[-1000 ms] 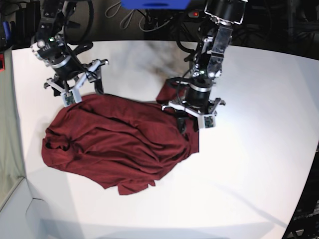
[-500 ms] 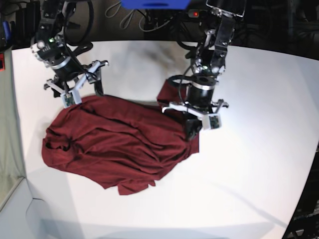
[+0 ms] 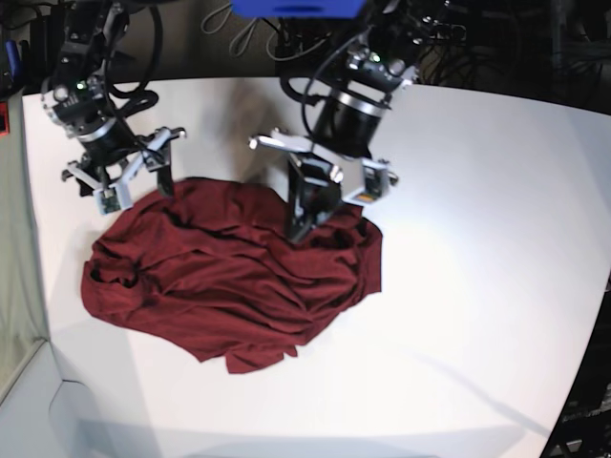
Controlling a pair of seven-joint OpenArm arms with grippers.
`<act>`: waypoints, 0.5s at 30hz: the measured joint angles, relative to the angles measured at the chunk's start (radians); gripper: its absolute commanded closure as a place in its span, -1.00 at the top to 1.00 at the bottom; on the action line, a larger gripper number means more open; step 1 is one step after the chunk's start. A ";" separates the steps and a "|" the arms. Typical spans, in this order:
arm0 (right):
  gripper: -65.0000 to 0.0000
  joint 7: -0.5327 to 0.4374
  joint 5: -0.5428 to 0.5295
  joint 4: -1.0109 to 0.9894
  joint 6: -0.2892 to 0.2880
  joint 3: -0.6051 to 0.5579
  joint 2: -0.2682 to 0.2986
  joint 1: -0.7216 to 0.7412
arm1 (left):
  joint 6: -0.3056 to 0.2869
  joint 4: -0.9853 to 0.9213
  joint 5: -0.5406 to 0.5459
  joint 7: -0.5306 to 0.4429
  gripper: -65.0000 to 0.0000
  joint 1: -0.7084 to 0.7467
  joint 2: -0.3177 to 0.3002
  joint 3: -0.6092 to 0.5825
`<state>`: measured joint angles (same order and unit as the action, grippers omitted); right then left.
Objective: Layout the t-shirt on the table in an organized manner, then fold the t-shirt properly
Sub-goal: 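Pinch a shirt fold with the left gripper and lift it, then release the fold with the left gripper and move it aside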
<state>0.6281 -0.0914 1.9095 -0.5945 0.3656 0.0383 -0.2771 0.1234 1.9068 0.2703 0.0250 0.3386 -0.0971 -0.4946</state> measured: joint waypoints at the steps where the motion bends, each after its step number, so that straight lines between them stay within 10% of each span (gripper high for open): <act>1: 0.29 0.003 0.005 0.000 0.000 0.021 0.000 0.006 | 0.000 0.000 -0.005 0.001 -0.99 0.011 -0.021 -0.031; 15: 0.29 -0.001 0.000 0.000 0.000 0.133 -0.004 0.035 | -0.004 -0.051 -0.002 0.004 -0.86 0.013 -0.233 -0.126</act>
<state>0.6273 -0.0914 1.9091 -0.5941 0.4984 0.0345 -0.2417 0.1196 1.8557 0.2684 0.0292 0.3515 -0.3305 -0.6205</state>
